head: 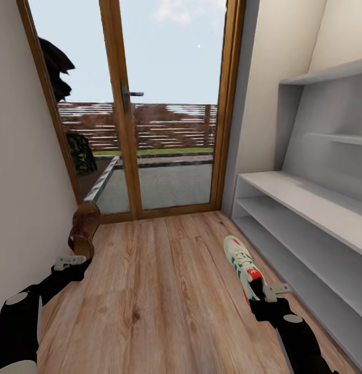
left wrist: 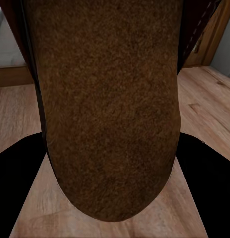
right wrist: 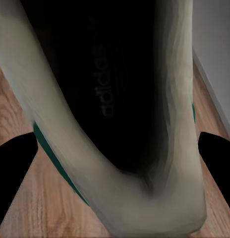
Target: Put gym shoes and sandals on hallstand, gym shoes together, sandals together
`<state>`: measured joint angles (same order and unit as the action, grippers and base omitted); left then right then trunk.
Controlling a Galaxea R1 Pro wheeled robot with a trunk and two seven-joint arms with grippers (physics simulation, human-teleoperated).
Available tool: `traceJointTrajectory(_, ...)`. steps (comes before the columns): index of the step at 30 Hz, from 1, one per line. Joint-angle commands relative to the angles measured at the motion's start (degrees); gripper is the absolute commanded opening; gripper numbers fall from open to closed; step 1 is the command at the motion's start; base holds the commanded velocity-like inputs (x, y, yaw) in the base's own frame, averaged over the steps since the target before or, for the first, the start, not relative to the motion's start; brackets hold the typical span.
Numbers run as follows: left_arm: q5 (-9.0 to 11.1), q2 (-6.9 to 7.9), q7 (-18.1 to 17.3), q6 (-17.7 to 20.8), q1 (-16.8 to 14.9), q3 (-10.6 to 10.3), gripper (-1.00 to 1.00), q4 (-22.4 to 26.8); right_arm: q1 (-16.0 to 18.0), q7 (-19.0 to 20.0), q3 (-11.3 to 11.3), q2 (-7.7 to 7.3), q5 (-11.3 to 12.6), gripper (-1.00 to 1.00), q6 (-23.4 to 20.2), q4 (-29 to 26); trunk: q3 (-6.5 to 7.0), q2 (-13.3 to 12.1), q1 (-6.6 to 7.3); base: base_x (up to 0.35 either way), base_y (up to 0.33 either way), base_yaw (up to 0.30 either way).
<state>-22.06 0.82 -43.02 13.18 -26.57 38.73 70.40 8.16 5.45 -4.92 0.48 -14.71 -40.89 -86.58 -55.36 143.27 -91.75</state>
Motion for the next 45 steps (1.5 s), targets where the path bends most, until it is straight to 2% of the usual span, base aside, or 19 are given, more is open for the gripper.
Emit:
traceJointTrajectory(1, -0.1, -0.02, -0.4, 0.4, -0.1, 0.1, -1.00, 0.1, 0.1, 0.6, -0.1, 0.05, -0.6, -1.00, -0.2, -0.1, -0.06, 0.0, -0.02, 0.346, 0.000, 0.000)
traceJointTrajectory(32, -0.1, 0.02, -0.5, 0.4, -0.1, 0.1, -1.00, 0.1, 0.0, 0.5, -0.2, 0.06, -0.6, -1.00, -0.2, -0.1, -0.01, 0.0, -0.02, 0.343, 0.090, -0.001)
traceJointTrajectory(45, -0.1, 0.01, -0.5, 0.4, -0.1, 0.2, -1.00, 0.1, 0.0, 0.5, -0.2, 0.05, -0.6, -1.00, -0.2, -0.1, 0.88, 0.0, -0.02, 0.324, 0.123, -0.148)
